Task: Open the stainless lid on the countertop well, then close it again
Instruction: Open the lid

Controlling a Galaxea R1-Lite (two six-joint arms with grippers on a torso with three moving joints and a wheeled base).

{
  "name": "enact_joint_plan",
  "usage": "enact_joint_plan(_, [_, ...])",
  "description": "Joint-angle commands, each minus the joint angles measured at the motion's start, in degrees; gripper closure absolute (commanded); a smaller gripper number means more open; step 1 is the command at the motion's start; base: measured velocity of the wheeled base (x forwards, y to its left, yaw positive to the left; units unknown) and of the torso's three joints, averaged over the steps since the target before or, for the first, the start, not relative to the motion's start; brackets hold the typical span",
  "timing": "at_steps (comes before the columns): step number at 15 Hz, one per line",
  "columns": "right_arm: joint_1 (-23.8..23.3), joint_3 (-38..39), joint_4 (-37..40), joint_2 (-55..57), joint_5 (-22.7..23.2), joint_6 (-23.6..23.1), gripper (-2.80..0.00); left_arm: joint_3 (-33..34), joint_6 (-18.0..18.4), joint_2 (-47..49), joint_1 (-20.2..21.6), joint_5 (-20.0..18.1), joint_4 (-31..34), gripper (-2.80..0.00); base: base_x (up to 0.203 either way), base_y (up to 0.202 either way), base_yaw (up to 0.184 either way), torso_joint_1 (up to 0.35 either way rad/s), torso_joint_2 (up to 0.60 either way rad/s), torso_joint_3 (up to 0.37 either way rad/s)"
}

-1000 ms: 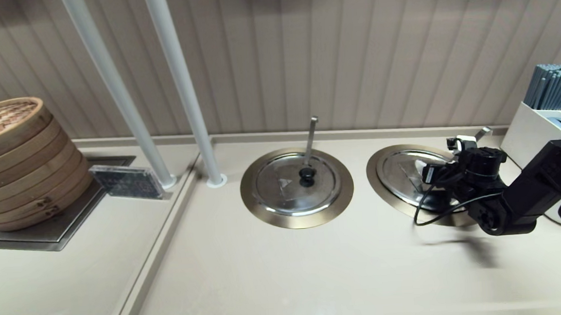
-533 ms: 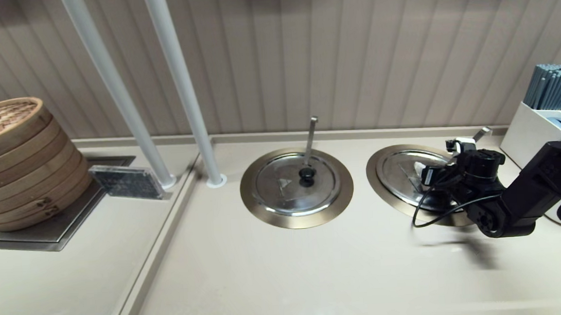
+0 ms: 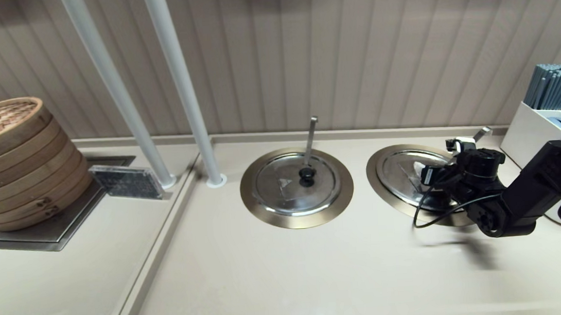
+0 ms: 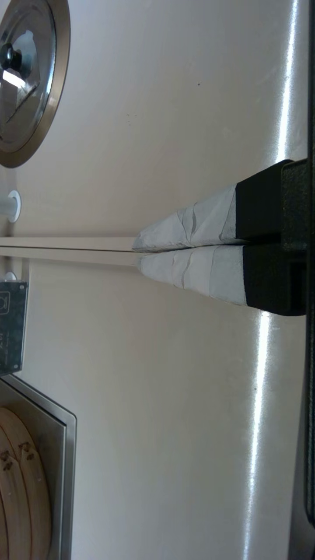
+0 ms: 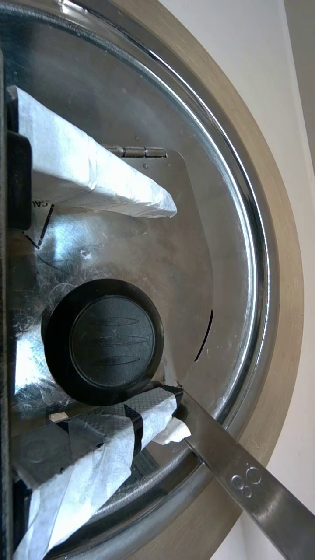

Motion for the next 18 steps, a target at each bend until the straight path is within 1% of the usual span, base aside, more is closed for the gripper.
enact_joint_plan(1, [0.08,0.17,-0.50,-0.88,-0.05,0.06,-2.80,-0.04,0.02,0.00,0.01,0.00,-0.03,0.00,0.000,0.000,0.000,0.000,0.00,0.000])
enact_joint_plan(6, [1.21,1.22,-0.50,-2.90,-0.13,0.85,-2.80,0.05,0.02,0.00,0.01,0.00,-0.03,0.00,0.000,0.000,0.000,0.000,0.00,0.000])
enact_joint_plan(18, [1.90,1.58,-0.59,-4.83,-0.40,0.94,-2.80,0.05,0.02,0.00,0.01,0.00,-0.03,0.00,0.000,0.000,0.000,0.000,0.00,0.000])
